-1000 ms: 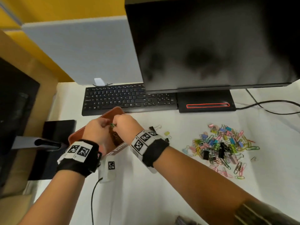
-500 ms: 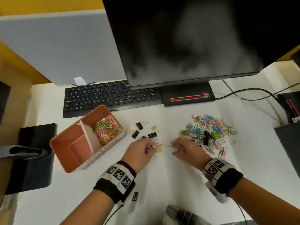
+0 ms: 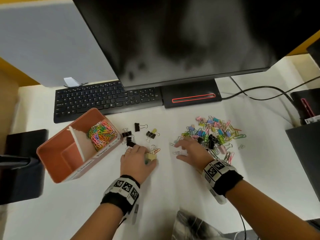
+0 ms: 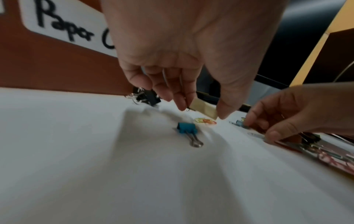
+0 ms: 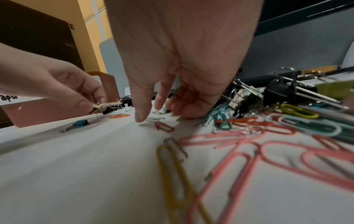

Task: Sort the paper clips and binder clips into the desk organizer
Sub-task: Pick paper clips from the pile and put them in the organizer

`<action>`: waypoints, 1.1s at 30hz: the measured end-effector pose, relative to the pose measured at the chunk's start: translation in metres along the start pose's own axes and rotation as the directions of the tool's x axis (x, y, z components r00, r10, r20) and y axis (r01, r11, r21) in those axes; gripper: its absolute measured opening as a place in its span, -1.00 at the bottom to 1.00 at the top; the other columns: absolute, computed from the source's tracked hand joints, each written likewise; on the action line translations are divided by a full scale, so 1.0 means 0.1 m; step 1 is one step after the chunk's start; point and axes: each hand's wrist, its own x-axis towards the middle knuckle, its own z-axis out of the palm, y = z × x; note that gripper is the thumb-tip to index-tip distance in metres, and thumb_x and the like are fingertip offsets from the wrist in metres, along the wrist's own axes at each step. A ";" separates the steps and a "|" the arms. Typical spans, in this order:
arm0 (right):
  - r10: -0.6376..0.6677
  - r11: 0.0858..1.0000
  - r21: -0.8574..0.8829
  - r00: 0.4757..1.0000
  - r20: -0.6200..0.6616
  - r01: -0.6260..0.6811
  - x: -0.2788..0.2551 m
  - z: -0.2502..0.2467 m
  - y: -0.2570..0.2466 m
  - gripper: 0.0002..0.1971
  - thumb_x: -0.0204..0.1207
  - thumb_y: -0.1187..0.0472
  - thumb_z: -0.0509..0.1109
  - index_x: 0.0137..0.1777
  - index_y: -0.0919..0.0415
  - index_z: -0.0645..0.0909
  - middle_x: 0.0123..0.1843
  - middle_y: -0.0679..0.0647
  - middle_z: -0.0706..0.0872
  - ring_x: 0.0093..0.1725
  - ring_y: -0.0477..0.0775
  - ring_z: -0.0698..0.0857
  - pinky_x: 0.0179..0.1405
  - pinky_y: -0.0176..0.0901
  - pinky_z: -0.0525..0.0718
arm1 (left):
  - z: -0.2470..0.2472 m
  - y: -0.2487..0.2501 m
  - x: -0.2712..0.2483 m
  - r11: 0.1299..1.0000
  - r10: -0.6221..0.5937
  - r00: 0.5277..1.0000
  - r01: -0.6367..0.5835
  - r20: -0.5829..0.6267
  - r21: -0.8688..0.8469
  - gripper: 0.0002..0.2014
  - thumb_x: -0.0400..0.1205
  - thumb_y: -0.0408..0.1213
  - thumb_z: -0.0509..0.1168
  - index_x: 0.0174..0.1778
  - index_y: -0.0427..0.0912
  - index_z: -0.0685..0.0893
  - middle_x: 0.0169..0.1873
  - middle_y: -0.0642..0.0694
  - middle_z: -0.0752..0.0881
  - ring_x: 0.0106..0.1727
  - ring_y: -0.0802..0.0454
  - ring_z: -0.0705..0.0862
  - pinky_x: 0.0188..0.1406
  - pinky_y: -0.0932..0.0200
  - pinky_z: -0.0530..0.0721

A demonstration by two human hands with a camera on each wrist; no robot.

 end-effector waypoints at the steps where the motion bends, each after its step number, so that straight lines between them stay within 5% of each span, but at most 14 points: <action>1: -0.013 1.000 0.003 1.000 -0.012 0.013 -0.01 -0.01 0.02 -0.67 0.43 0.14 0.48 0.18 0.03 0.57 0.02 -0.19 0.41 -0.06 -0.19 0.46 0.00 -0.35 0.41 | -0.01 -0.04 -0.03 1.000 -0.008 1.000 0.008 -0.012 -0.005 -0.66 0.42 0.10 0.33 0.03 0.04 0.61 -0.01 0.06 0.60 0.06 -0.03 0.56 0.06 0.03 0.49; 6: -0.049 0.999 -0.021 0.998 -0.041 0.048 -0.01 -0.03 0.06 -0.67 0.43 0.11 0.47 0.19 0.04 0.57 0.06 -0.12 0.50 0.08 -0.13 0.49 0.13 -0.19 0.53 | -0.08 -0.10 -0.14 0.998 -0.034 0.997 0.037 -0.065 0.053 -0.51 0.43 -0.12 0.34 0.30 -0.03 0.53 0.21 -0.08 0.54 0.18 -0.16 0.52 0.11 -0.08 0.59; 10: -0.046 0.997 -0.071 0.995 -0.084 0.040 0.09 -0.04 -0.04 -0.62 0.47 0.02 0.43 0.27 0.06 0.58 0.22 0.01 0.58 0.21 -0.01 0.57 0.25 -0.09 0.57 | -0.05 0.16 -0.05 0.990 0.115 0.992 -0.111 -0.045 0.088 -0.63 0.52 -0.09 0.30 0.26 0.04 0.54 0.17 0.02 0.58 0.21 -0.08 0.50 0.13 -0.02 0.47; 15: 0.017 0.996 -0.079 0.989 -0.145 -0.029 0.25 -0.04 -0.14 -0.87 0.48 0.12 0.39 -0.03 0.09 0.71 0.03 0.03 0.64 0.06 0.07 0.63 0.03 -0.06 0.64 | 0.07 0.26 0.22 0.994 0.019 0.999 -0.023 0.033 0.110 -0.79 0.59 -0.07 0.26 0.11 0.01 0.60 0.10 0.00 0.63 0.20 -0.09 0.50 0.11 0.03 0.41; 19: 0.015 0.979 -0.203 1.000 -0.026 -0.020 0.29 -0.11 -0.17 -0.81 0.56 0.16 0.27 -0.06 0.20 0.70 0.02 0.11 0.66 0.06 0.14 0.61 0.01 -0.02 0.61 | 0.10 0.29 0.30 0.991 -0.015 0.996 0.004 0.083 0.131 -0.88 0.62 -0.12 0.24 -0.02 -0.01 0.63 -0.03 -0.02 0.65 0.11 -0.09 0.54 -0.05 0.09 0.30; 21: 0.013 0.992 -0.130 0.999 0.049 -0.007 0.24 -0.24 -0.19 -0.80 0.59 0.21 0.22 -0.06 0.26 0.66 0.04 0.13 0.67 -0.01 0.12 0.64 0.02 0.01 0.66 | 0.08 0.28 0.33 0.994 -0.037 0.993 0.026 0.111 0.102 -0.89 0.61 -0.13 0.25 -0.04 -0.02 0.63 -0.04 -0.03 0.64 0.11 -0.09 0.54 -0.01 0.08 0.37; 24: -0.013 0.999 0.036 1.000 0.006 0.013 0.05 -0.48 -0.13 -0.83 0.63 0.27 0.20 -0.05 0.28 0.61 0.00 -0.05 0.68 -0.27 -0.10 0.59 -0.16 -0.26 0.63 | 0.06 0.27 0.38 0.998 -0.041 0.986 0.035 0.162 0.044 -0.92 0.58 -0.16 0.31 -0.08 -0.04 0.66 -0.05 -0.05 0.62 0.07 -0.10 0.57 0.02 0.03 0.52; 26: 0.002 0.985 0.170 0.998 -0.057 0.007 -0.13 -0.56 0.00 -0.86 0.59 0.32 0.27 0.05 0.16 0.64 -0.16 -0.19 0.64 -0.32 -0.23 0.54 -0.18 -0.34 0.57 | 0.04 0.28 0.40 0.999 -0.035 0.980 0.042 0.195 -0.031 -0.96 0.56 -0.23 0.34 -0.14 -0.09 0.66 -0.08 -0.07 0.61 -0.05 -0.10 0.62 -0.18 0.05 0.65; 29: 0.030 0.979 0.201 0.999 -0.022 -0.025 -0.38 -0.55 0.21 -0.73 0.53 0.33 0.36 0.19 0.07 0.63 -0.31 -0.22 0.58 -0.38 -0.33 0.58 -0.27 -0.46 0.54 | 0.02 0.29 0.43 0.993 -0.012 0.974 0.038 0.228 -0.111 -0.99 0.54 -0.34 0.35 -0.16 -0.17 0.64 -0.12 -0.08 0.61 -0.13 -0.05 0.61 -0.47 0.24 0.50; 33: -0.022 1.000 -0.016 0.995 0.093 0.023 -0.63 -0.36 0.31 -0.66 0.55 0.19 0.35 0.31 -0.03 0.53 -0.25 -0.20 0.64 -0.30 -0.26 0.58 -0.21 -0.50 0.51 | -0.02 0.29 0.47 0.995 0.021 0.970 0.004 0.241 -0.103 -0.97 0.51 -0.37 0.38 -0.18 -0.18 0.67 -0.17 -0.04 0.63 -0.08 -0.02 0.64 -0.10 0.20 0.55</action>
